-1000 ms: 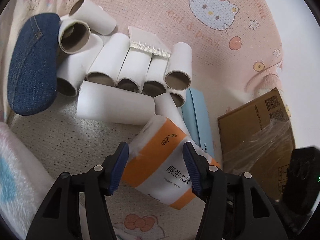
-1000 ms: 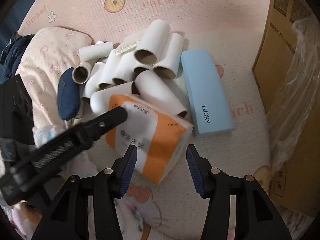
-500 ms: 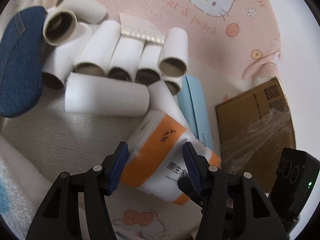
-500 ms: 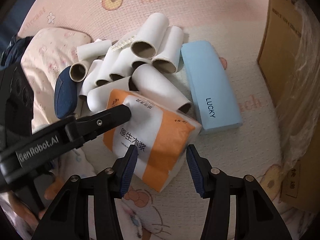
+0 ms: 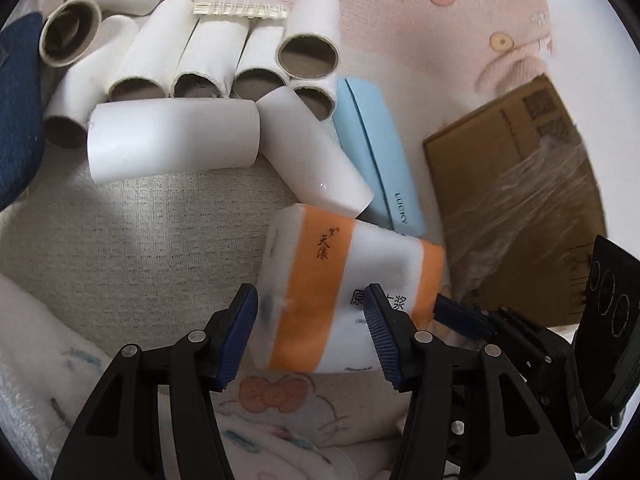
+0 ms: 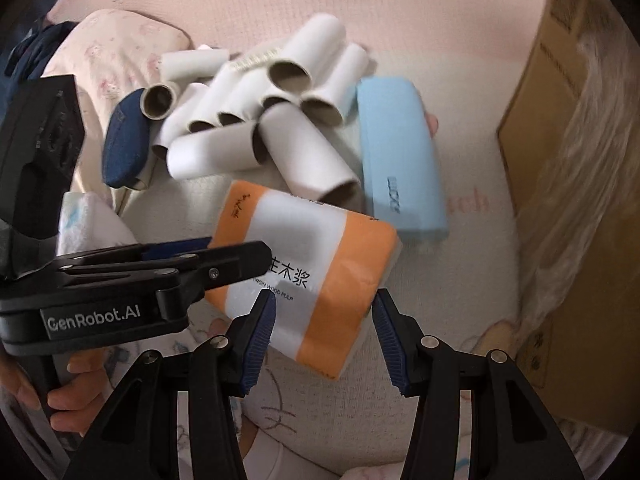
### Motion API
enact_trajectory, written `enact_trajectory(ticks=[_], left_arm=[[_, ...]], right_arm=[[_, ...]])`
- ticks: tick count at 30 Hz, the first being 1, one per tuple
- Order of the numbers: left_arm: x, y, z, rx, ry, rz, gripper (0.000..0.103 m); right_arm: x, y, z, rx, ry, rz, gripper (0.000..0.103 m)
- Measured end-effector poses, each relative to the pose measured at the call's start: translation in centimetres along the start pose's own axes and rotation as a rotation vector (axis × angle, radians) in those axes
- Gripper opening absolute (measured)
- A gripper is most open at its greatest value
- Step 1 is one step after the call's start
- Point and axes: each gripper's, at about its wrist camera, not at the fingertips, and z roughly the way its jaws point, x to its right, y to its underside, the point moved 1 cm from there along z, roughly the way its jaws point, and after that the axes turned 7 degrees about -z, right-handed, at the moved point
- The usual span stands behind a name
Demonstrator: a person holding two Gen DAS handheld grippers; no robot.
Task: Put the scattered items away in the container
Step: 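Lift the tissue pack with the left gripper toward the cardboard box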
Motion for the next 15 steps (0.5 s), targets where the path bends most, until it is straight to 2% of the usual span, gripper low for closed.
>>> enact_trajectory(ticks=[2,7,11,15], left_arm=[[-0.2,-0.1,0.3,-0.004,-0.010,0.000,0.058],[-0.8,-0.2,0.4,-0.012,0.017,-0.024,0.058],[-0.5,0.1,0.1,-0.008,0.002,0.012,0.057],[0.0,0.8,-0.8,-0.005,-0.001,0.029,0.056]], right_arm=[[0.3,0.2,0.5,0.004,-0.025,0.026,0.048],[1.4,0.2,1.1,0.009,-0.095,0.104,0.049],[2.2,0.5,1.5,0.008,-0.157,0.186,0.049],[1.8,0.6,0.7,0.020,-0.145,0.169,0.049]])
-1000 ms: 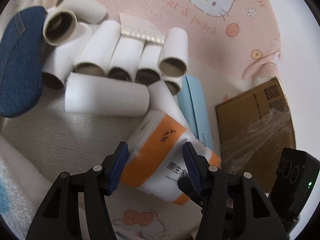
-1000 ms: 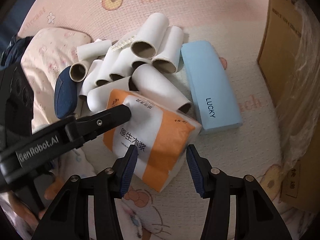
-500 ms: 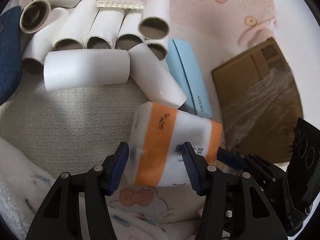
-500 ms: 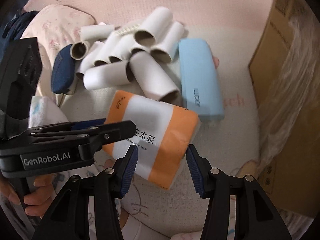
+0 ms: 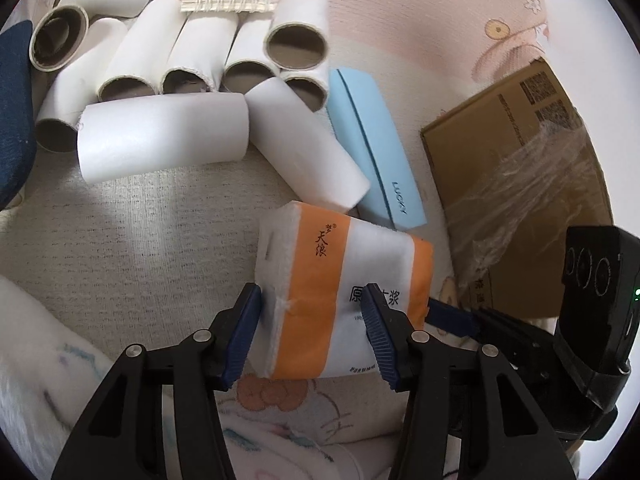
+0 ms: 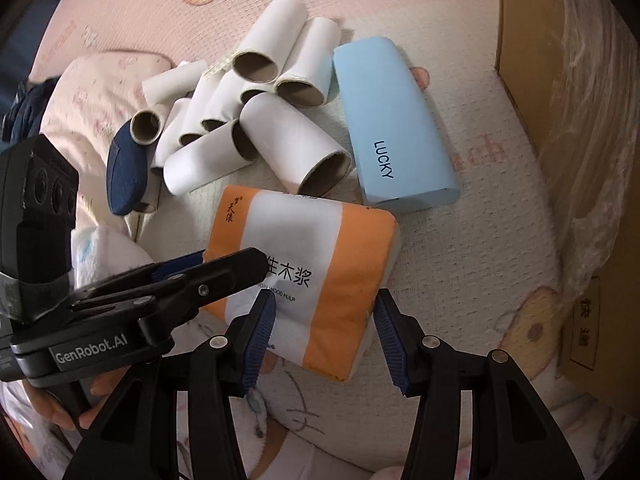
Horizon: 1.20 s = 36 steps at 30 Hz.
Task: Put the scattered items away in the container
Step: 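Lift the tissue pack with the left gripper toward the cardboard box, then carry the orange-and-white tissue pack with the left gripper over the cardboard box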
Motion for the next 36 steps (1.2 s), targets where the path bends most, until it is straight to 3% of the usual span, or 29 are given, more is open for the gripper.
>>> enact_trajectory(ticks=[7,18,26,36], left_arm=[[2.1,1.1,-3.5,0.076,-0.001,0.025,0.056],[8.1,2.3,-10.7,0.245,-0.062,0.155,0.056],[12.6,2.4,-12.9,0.296,-0.077,0.215,0.056],[20.6,2.7,-15.0,0.377,-0.067,0.395,0.056]], right_arm=[[-1.6,0.4,-4.0,0.091,0.018,-0.053,0.049],[-3.0,0.9,-11.4,0.276,-0.005,-0.094,0.049],[-2.5,1.1,-15.8,0.387,0.002,-0.083,0.049],[0.1,2.0,-22.5,0.532,0.045,-0.043,0.049]])
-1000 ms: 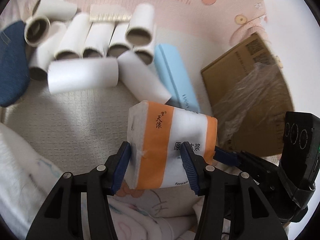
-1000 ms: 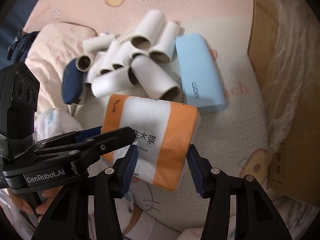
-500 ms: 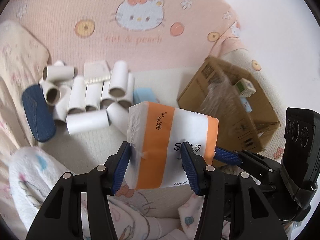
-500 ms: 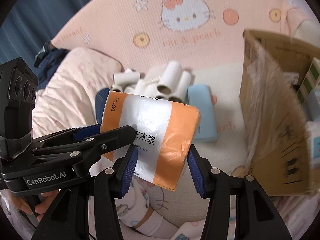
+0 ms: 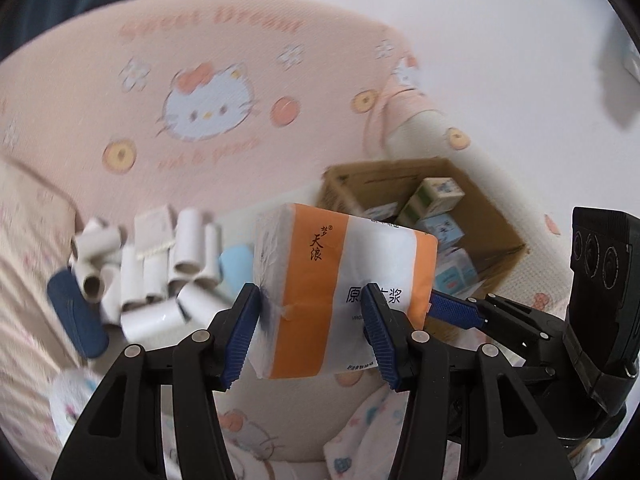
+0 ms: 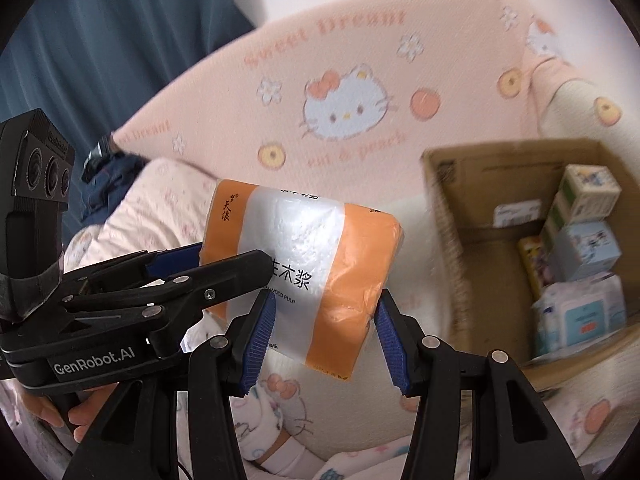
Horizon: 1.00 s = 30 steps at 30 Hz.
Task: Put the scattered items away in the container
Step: 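Carry the orange-and-white tissue pack with the left gripper over the cardboard box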
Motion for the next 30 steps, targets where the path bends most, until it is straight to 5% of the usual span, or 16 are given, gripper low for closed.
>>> enact_trajectory(ticks=[15,30], left_arm=[[10.6,-4.6,1.2,0.045,0.065,0.189,0.056],[14.7,-6.2,8.8,-0.090,0.114,0.152,0.056]], right_arm=[[7.0,-1.9,-6.8,0.126,0.167,0.043,0.049],[14.9,-2.4,-5.8,-0.027,0.224,0.093,0.049]])
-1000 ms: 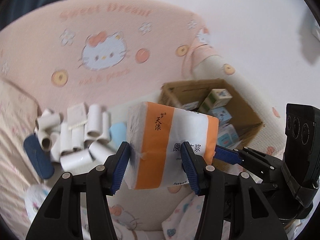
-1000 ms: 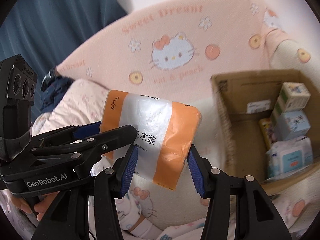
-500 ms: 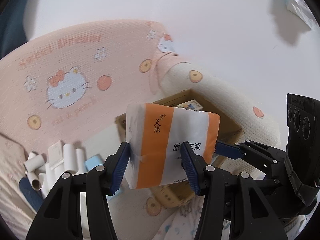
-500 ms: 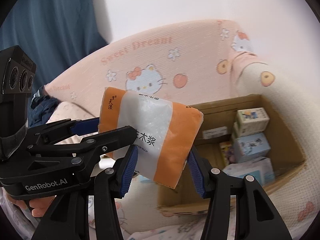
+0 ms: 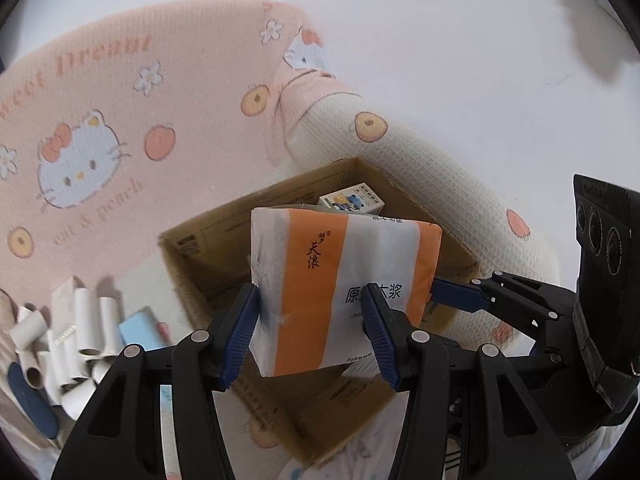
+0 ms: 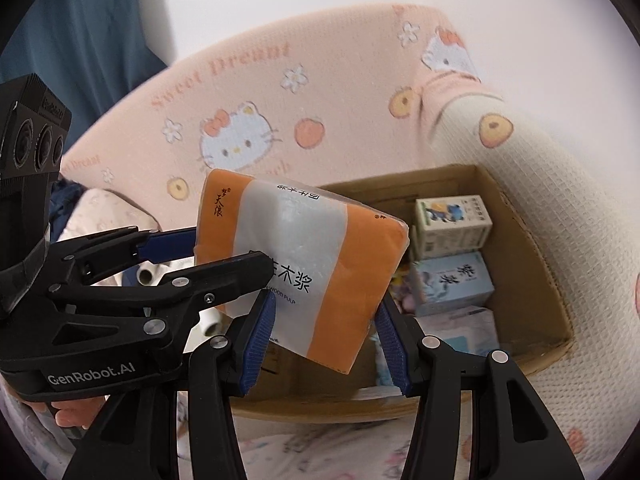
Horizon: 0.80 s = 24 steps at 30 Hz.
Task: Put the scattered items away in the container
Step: 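Carry the orange-and-white tissue pack with the left gripper over the cardboard box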
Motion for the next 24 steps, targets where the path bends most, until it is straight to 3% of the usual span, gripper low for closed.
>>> enact_trajectory(ticks=[10,16,24], left_arm=[[2.7,-1.7,4.0,-0.029,0.072,-0.028,0.056],[2.8,-1.2,7.3,-0.077,0.128,-0.134,0.056],[3.0,0.7,13.2,-0.281,0.186,-0.248,0.056]], right_arm=[[4.5,-1.0,0.4,-0.076,0.047,-0.009,0.049],[7.4,-0.7,1.8,-0.207,0.045,0.007,0.049],[10.4,1.0,5.2,-0.424,0.055,0.007,0.049]])
